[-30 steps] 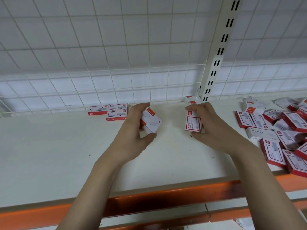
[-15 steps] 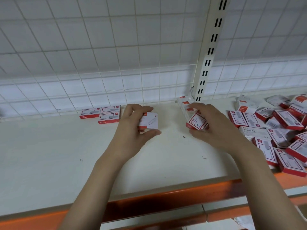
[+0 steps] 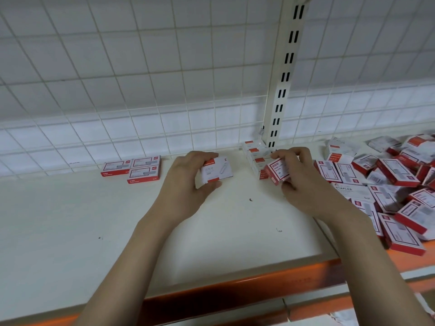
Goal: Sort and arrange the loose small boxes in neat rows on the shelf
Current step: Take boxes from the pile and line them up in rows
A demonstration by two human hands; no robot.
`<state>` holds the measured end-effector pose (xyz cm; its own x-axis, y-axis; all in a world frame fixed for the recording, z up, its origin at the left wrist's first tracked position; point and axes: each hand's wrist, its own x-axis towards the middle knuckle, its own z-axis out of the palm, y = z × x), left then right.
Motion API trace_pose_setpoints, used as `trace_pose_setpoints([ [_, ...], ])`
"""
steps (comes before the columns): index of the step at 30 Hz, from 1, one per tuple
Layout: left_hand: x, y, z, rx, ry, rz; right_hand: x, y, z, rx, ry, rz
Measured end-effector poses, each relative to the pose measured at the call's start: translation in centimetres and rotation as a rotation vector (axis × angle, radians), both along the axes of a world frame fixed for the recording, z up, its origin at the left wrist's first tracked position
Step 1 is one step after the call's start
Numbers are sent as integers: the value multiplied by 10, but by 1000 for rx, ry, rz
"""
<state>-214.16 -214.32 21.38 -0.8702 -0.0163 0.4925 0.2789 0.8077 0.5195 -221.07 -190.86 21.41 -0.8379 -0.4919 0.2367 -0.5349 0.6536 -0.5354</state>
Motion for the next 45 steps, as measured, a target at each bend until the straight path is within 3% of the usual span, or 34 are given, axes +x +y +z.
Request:
trace_pose_setpoints([
  [4, -30, 3, 1, -73, -41, 49, -4, 5, 3, 14, 47, -1],
  [10, -92, 11, -15, -111, -345, 77, -5, 10, 11, 77, 66, -19],
  [15, -121, 20, -20, -122, -402, 119, -8, 16, 10, 95, 57, -11],
  [19, -123, 25, -26, -282, -389, 149, -12, 20, 5, 108, 45, -1],
  [23, -115, 32, -35, -467, -234, 183, -17, 19, 1, 114, 32, 17],
  [31, -127, 40, -39, -510, -168, 241, -24, 20, -1, 111, 26, 33],
  [45, -140, 37, -31, -549, -213, 222, -23, 18, -7, 107, -3, 43],
])
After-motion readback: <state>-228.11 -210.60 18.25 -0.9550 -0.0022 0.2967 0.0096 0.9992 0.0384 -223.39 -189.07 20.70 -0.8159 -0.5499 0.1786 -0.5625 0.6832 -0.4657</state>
